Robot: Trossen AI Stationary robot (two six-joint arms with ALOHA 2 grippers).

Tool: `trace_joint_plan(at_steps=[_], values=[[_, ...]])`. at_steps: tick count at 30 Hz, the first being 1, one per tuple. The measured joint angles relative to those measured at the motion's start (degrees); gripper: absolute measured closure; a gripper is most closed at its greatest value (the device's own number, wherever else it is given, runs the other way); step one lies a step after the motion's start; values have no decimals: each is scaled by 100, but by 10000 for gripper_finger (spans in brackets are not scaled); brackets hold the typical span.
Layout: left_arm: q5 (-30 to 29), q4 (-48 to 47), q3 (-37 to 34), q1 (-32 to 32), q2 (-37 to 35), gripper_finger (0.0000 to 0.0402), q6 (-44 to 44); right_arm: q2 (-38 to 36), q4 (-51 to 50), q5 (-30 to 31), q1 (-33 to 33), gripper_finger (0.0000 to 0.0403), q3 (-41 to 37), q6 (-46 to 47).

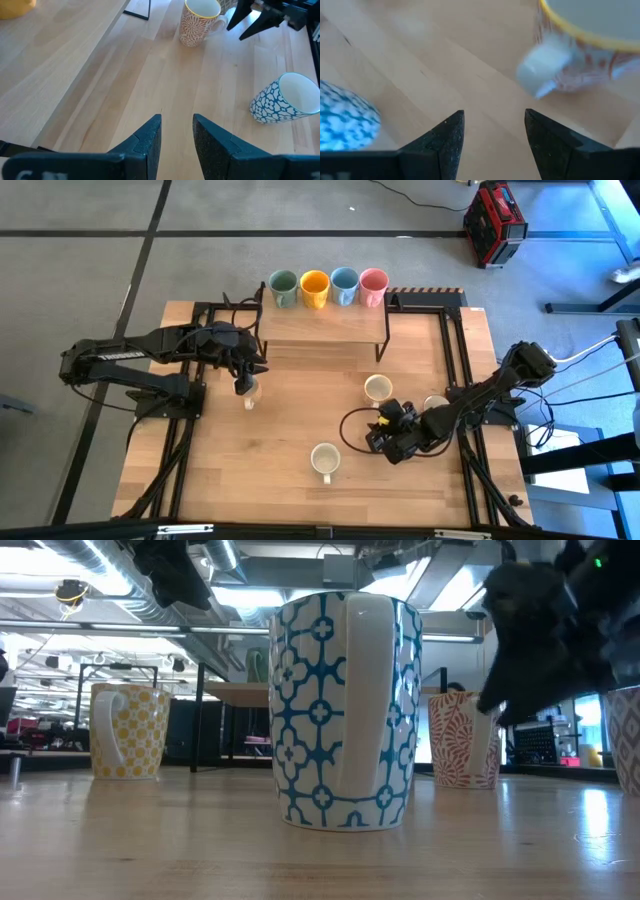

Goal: Place coffee mugs
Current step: Put the red patterned mug on the shelf

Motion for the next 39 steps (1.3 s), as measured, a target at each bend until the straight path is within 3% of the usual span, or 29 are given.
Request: trace_joint_plan(at_steps=[5, 12, 15, 33, 39], values=[[-2, 0, 0, 1, 0, 296, 0, -2, -647, -114, -13, 193, 428, -15], [-17, 0, 0, 0, 0, 296, 2, -2, -636, -19, -70, 123, 443, 290], [-17, 0, 0, 1, 0, 296, 2, -2, -593, -15, -76, 111, 447, 317], [-22, -2, 0, 0, 0, 296, 0, 239, -701, 190, -76, 174, 447, 295], [-22, -2, 0, -1, -2, 296, 2, 203, -777, 172, -74, 168, 447, 295]])
